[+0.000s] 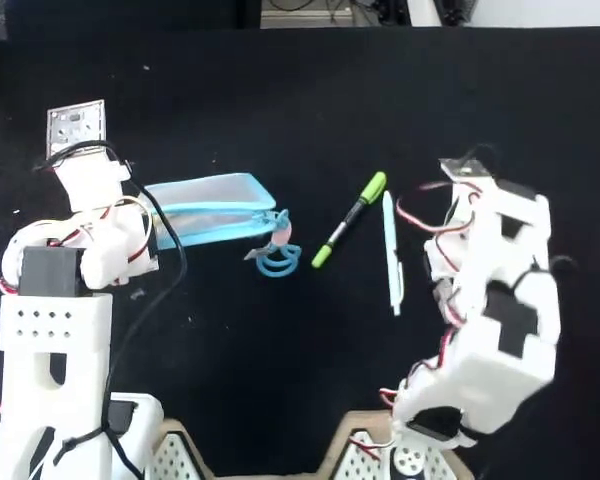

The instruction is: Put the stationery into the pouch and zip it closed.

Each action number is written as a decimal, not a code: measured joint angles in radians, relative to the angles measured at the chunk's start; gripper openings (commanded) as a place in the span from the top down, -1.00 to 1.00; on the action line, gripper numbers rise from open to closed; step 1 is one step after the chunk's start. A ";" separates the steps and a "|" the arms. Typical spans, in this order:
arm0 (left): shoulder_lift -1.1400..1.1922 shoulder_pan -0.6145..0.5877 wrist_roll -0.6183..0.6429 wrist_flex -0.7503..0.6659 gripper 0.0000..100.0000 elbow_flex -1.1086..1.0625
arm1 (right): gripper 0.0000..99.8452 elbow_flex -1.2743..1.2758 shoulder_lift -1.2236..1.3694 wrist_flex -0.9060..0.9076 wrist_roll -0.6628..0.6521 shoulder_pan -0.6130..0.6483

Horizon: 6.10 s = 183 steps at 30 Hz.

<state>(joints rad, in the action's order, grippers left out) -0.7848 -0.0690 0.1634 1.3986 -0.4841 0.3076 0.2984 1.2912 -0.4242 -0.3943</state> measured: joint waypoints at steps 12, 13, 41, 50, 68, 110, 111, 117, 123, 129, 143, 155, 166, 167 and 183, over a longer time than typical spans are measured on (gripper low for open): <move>0.000 0.000 0.000 0.000 0.94 0.000 | 0.75 -0.097 0.060 0.112 -0.057 0.000; 0.000 0.000 0.000 0.000 0.94 0.000 | 0.75 -0.097 0.060 0.112 -0.057 0.000; 0.000 0.000 -0.002 0.000 0.94 0.000 | 0.98 -0.046 -0.529 0.281 -0.058 0.035; 0.000 0.000 -0.002 0.000 0.94 0.000 | 0.98 0.137 -1.005 0.299 0.000 0.236; 0.000 0.000 -0.002 0.000 0.93 0.000 | 0.98 0.509 -1.562 -0.373 0.390 1.094; 0.000 0.000 -0.003 0.000 0.93 -0.002 | 0.98 1.186 -1.653 -1.428 0.391 1.145; 0.000 0.000 -0.003 0.000 0.93 -0.002 | 0.98 1.186 -1.653 -1.428 0.391 1.145; 0.005 0.000 -0.003 0.000 0.93 -0.002 | 0.98 1.096 -1.425 -1.442 0.391 1.145; 0.005 -0.002 -0.003 0.000 0.93 -0.002 | 0.97 1.053 -1.343 -1.445 0.391 1.146; 0.006 0.000 -0.003 0.000 0.93 -0.002 | 0.75 0.994 -1.341 -1.318 0.393 1.146; 0.008 0.002 -0.003 0.000 0.93 -0.002 | 0.87 0.847 -1.384 -1.008 0.393 1.146; 0.008 0.002 -0.003 0.000 0.93 -0.002 | 0.98 1.048 -1.547 -1.119 0.393 1.145; 0.009 0.002 -0.003 -0.002 0.93 -0.002 | 0.98 1.030 -1.353 -1.257 0.216 1.145; 0.009 0.002 -0.003 -0.002 0.93 -0.002 | 0.98 1.028 -1.343 -1.274 0.206 1.145; 0.009 0.003 -0.003 0.000 0.93 -0.003 | 0.39 0.776 -1.421 -0.717 0.327 1.146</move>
<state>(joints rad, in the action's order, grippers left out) -0.7756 -0.0660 0.1603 1.3986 -0.4872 1.0840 -1.1224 0.5746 -0.0974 0.7518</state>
